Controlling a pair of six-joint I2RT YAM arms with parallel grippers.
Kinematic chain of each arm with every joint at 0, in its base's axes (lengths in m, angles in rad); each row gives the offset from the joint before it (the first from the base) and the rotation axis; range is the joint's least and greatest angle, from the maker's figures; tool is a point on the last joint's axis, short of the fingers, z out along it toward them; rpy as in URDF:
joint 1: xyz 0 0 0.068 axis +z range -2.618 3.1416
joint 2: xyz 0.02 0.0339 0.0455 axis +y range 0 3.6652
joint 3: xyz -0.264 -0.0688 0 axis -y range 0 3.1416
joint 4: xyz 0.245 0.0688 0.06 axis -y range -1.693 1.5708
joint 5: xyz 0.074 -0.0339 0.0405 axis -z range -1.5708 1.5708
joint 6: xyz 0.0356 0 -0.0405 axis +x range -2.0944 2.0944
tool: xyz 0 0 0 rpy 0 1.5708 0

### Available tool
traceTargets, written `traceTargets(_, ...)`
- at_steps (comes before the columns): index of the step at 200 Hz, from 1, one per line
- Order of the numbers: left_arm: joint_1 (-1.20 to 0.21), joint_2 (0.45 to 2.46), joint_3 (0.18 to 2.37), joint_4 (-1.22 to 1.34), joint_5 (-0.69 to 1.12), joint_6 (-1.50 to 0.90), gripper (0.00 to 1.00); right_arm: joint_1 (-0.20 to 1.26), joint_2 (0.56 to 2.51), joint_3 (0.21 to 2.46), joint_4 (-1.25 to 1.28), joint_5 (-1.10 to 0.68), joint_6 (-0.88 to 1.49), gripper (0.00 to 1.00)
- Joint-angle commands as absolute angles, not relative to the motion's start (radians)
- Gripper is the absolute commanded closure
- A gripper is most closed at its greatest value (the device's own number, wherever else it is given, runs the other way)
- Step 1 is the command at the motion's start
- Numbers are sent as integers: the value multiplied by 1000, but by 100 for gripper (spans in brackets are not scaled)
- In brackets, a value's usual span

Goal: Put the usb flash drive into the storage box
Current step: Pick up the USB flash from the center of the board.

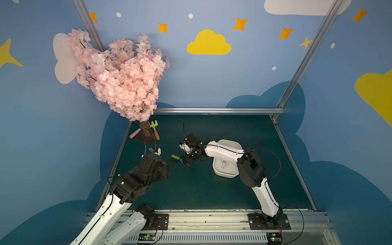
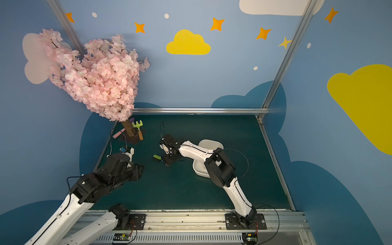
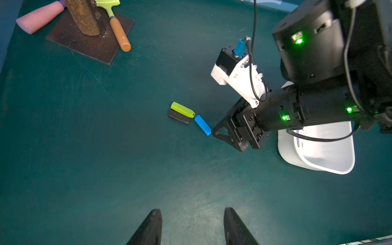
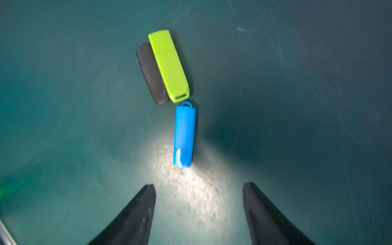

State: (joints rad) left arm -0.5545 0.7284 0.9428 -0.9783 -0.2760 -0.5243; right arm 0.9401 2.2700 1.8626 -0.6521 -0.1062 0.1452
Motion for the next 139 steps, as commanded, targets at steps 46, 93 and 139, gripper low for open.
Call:
traceTargets(46, -551, 721, 936, -977, -268, -516, 49, 978, 2401, 2047, -780, -27, 115, 38)
traceTargets(93, -551, 719, 935, -977, -266, -518, 48, 1000, 2463, 2119, -793, -3, 114, 43)
traceTargets(139, -554, 716, 933, -975, -268, -518, 47, 1027, 2497, 2132, -801, 78, 91, 44)
